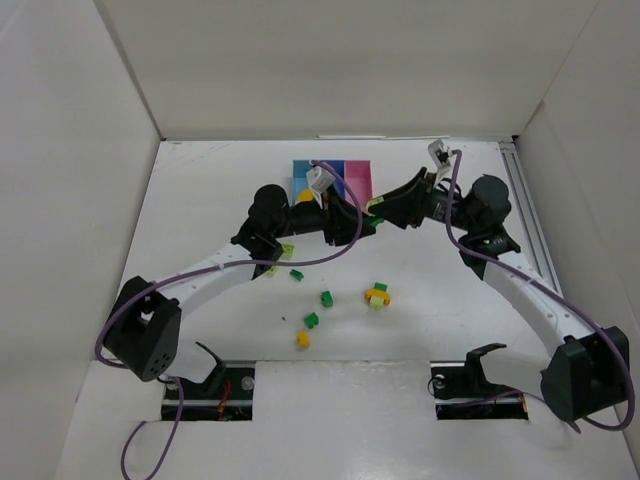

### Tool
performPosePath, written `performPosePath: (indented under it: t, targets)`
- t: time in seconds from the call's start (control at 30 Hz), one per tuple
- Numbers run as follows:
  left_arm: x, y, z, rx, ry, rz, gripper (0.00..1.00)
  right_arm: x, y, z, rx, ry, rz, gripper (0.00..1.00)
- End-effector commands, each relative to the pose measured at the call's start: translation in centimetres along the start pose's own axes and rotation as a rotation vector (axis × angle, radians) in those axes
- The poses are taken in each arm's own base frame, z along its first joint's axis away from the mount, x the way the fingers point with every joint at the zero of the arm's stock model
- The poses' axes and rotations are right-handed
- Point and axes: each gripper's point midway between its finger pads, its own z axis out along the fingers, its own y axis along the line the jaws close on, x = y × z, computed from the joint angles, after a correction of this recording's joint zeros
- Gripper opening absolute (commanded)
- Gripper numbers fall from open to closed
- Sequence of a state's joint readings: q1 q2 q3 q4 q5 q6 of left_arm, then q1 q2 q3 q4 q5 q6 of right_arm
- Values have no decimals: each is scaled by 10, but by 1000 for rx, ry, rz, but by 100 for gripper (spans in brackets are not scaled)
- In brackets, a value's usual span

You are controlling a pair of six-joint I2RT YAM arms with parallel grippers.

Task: Sort the legos into containers by color

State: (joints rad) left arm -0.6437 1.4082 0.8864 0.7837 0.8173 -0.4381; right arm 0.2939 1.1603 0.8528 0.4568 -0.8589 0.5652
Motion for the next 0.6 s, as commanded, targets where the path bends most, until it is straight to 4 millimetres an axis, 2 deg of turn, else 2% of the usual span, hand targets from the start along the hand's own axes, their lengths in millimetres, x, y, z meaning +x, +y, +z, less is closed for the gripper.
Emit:
performPosePath:
  t: [0.0, 0.07, 0.23, 0.3, 0.33, 0.47, 0.5, 0.53, 0.57]
  targets:
    - [5, 17, -23, -78, 64, -11, 21, -77, -26, -24, 139, -213, -233, 0]
    - [13, 23, -25, -113, 98, -32, 21, -77, -33, -27, 156, -214, -228, 0]
    - [23, 27, -29, -130, 145, -23, 21, -100, -46, -37, 202, -247, -257, 0]
    - [29, 31, -31, -149, 164, -23, 21, -103, -57, -40, 227, -251, -238, 0]
    - [30, 34, -32, -165, 166, -29, 21, -108, -54, -40, 223, -257, -247, 0]
    - [29, 40, -33, -198, 169, -12, 21, -103, -63, -36, 216, -235, -230, 0]
    - [27, 45, -35, -217, 162, -12, 21, -100, -70, -37, 231, -228, -215, 0]
    - [20, 49, -34, -248, 147, -14, 21, -99, -69, -37, 224, -223, -215, 0]
    - [13, 53, -32, -274, 129, -37, 20, -91, -77, -41, 243, -213, -205, 0]
